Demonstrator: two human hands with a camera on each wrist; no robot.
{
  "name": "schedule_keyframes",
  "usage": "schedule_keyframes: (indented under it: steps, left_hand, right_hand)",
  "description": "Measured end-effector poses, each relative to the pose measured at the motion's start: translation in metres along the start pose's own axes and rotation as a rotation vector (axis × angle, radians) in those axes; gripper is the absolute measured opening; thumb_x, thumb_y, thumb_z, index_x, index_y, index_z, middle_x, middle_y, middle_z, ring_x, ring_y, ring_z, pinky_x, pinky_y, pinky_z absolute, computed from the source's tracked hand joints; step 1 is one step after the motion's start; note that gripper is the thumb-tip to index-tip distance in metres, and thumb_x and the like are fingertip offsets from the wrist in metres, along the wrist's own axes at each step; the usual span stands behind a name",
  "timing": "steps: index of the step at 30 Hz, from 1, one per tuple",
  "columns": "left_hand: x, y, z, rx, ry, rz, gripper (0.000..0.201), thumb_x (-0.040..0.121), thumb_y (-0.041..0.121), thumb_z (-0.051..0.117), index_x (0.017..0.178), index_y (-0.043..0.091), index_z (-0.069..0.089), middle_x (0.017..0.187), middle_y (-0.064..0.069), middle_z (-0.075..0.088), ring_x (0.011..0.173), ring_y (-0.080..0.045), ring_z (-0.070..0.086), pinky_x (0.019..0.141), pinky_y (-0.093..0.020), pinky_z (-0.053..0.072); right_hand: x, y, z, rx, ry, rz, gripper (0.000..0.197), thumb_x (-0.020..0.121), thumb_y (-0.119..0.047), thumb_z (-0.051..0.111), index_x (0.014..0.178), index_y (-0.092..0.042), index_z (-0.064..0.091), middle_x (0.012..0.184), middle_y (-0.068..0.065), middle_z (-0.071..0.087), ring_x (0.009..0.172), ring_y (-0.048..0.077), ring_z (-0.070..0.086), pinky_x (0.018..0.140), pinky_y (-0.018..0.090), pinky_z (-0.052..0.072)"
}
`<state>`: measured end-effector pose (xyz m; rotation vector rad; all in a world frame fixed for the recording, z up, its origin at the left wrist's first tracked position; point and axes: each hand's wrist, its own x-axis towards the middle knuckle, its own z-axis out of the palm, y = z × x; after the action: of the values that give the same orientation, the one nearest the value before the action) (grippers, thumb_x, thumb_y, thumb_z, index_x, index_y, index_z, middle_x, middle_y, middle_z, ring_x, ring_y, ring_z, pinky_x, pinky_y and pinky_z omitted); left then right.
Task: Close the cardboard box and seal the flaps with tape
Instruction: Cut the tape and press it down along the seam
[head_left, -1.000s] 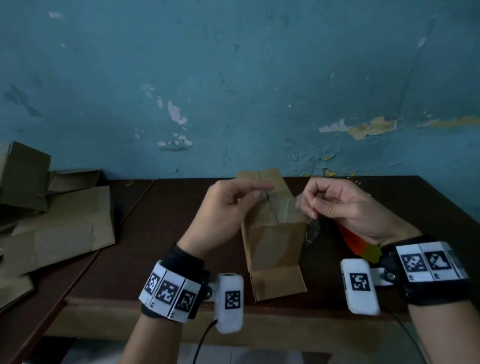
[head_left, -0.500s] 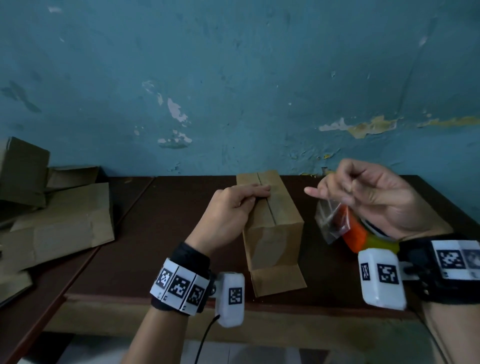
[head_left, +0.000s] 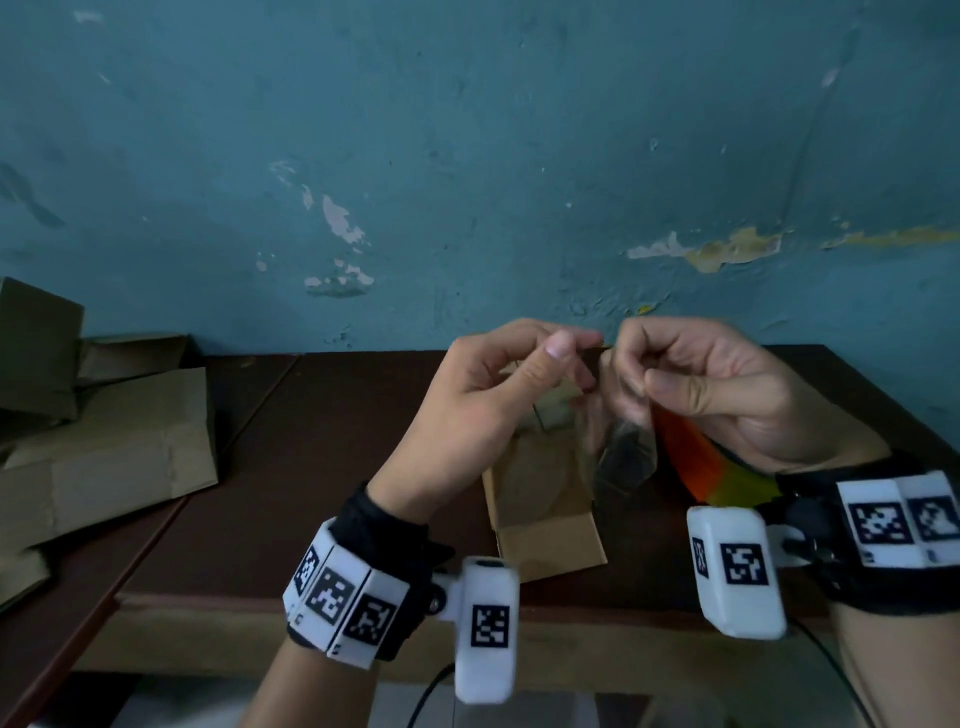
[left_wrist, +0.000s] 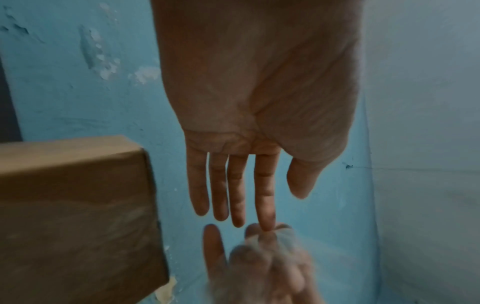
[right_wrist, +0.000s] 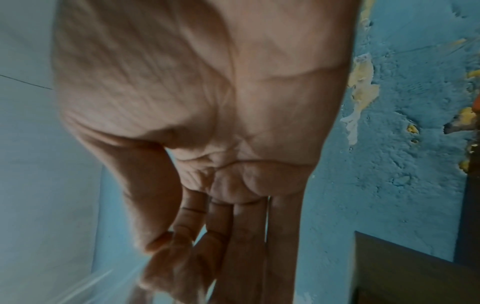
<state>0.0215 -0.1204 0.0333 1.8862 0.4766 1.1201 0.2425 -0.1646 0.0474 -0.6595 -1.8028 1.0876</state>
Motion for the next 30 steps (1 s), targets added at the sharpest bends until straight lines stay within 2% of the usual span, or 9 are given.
schedule_keyframes:
  steps: [4, 7, 9, 13, 16, 20, 25, 27, 30]
  left_hand:
    - [-0.003, 0.01, -0.001, -0.035, -0.082, -0.123, 0.039, 0.101, 0.032, 0.058, 0.088, -0.002, 0.071, 0.105, -0.027, 0.071, 0.098, -0.038, 0.069, 0.099, -0.065, 0.05]
    - [-0.004, 0.011, -0.005, -0.055, -0.11, -0.208, 0.036, 0.099, 0.034, 0.058, 0.083, 0.006, 0.073, 0.098, -0.019, 0.074, 0.094, -0.018, 0.069, 0.1, -0.054, 0.055]
    - [-0.004, 0.012, -0.007, -0.088, -0.129, -0.213, 0.032, 0.099, 0.031, 0.061, 0.092, 0.002, 0.072, 0.097, -0.019, 0.073, 0.096, -0.019, 0.068, 0.098, -0.046, 0.056]
    - [-0.005, 0.016, -0.008, -0.121, -0.111, -0.223, 0.036, 0.099, 0.028, 0.058, 0.112, -0.005, 0.066, 0.095, 0.003, 0.073, 0.097, -0.01, 0.068, 0.09, -0.034, 0.056]
    - [-0.005, 0.017, -0.007, -0.149, -0.093, -0.224, 0.038, 0.099, 0.026, 0.057, 0.117, -0.008, 0.063, 0.093, -0.002, 0.072, 0.095, -0.013, 0.068, 0.086, -0.029, 0.055]
    - [-0.005, 0.014, -0.009, -0.198, -0.113, -0.207, 0.028, 0.103, 0.022, 0.056, 0.114, -0.001, 0.066, 0.086, -0.011, 0.059, 0.087, -0.022, 0.06, 0.088, -0.038, 0.051]
    - [-0.006, 0.016, -0.01, -0.208, -0.19, -0.23, 0.025, 0.102, 0.025, 0.053, 0.09, 0.013, 0.071, 0.077, 0.006, 0.06, 0.079, -0.011, 0.057, 0.086, -0.03, 0.048]
    - [-0.006, 0.016, -0.009, -0.202, -0.213, -0.233, 0.031, 0.101, 0.027, 0.053, 0.075, 0.024, 0.071, 0.079, 0.003, 0.063, 0.082, -0.016, 0.056, 0.089, -0.038, 0.043]
    - [-0.007, 0.012, -0.01, -0.262, -0.213, -0.226, 0.024, 0.101, 0.023, 0.057, 0.08, 0.017, 0.066, 0.086, -0.015, 0.055, 0.089, -0.029, 0.05, 0.093, -0.05, 0.042]
  right_hand:
    - [0.001, 0.001, 0.0, 0.035, 0.021, 0.013, 0.018, 0.091, -0.018, 0.052, 0.087, 0.0, 0.052, 0.075, 0.015, 0.055, 0.077, 0.055, 0.05, 0.077, 0.053, 0.042]
    - [0.002, -0.001, 0.002, 0.077, 0.013, 0.022, 0.017, 0.093, -0.015, 0.049, 0.087, 0.0, 0.048, 0.075, 0.018, 0.051, 0.078, 0.048, 0.062, 0.077, 0.048, 0.049]
    - [0.003, -0.002, 0.003, 0.081, 0.022, 0.019, 0.015, 0.093, -0.015, 0.049, 0.087, -0.001, 0.047, 0.075, 0.016, 0.051, 0.077, 0.042, 0.064, 0.077, 0.043, 0.051]
    - [0.004, -0.003, 0.005, 0.082, 0.038, 0.006, 0.015, 0.092, -0.015, 0.049, 0.088, -0.002, 0.048, 0.074, 0.014, 0.05, 0.075, 0.039, 0.064, 0.075, 0.038, 0.052]
    - [0.005, -0.005, 0.008, 0.083, 0.03, 0.007, 0.015, 0.093, -0.017, 0.05, 0.088, -0.003, 0.049, 0.073, 0.014, 0.049, 0.073, 0.04, 0.063, 0.074, 0.037, 0.052]
    - [0.006, -0.008, 0.011, 0.092, 0.029, 0.01, 0.016, 0.092, -0.018, 0.05, 0.087, -0.002, 0.048, 0.073, 0.012, 0.049, 0.071, 0.039, 0.06, 0.071, 0.038, 0.051]
    - [0.005, -0.01, 0.01, 0.07, 0.029, 0.017, 0.017, 0.092, -0.018, 0.051, 0.087, -0.002, 0.049, 0.072, 0.011, 0.049, 0.066, 0.036, 0.059, 0.068, 0.037, 0.051]
    - [0.005, -0.011, 0.01, 0.075, 0.036, 0.022, 0.016, 0.091, -0.019, 0.052, 0.087, -0.003, 0.05, 0.072, 0.011, 0.049, 0.065, 0.035, 0.057, 0.066, 0.036, 0.05]
    - [0.005, -0.009, 0.008, 0.068, 0.049, 0.028, 0.017, 0.091, -0.019, 0.051, 0.087, -0.003, 0.049, 0.073, 0.011, 0.05, 0.064, 0.033, 0.057, 0.064, 0.035, 0.049]
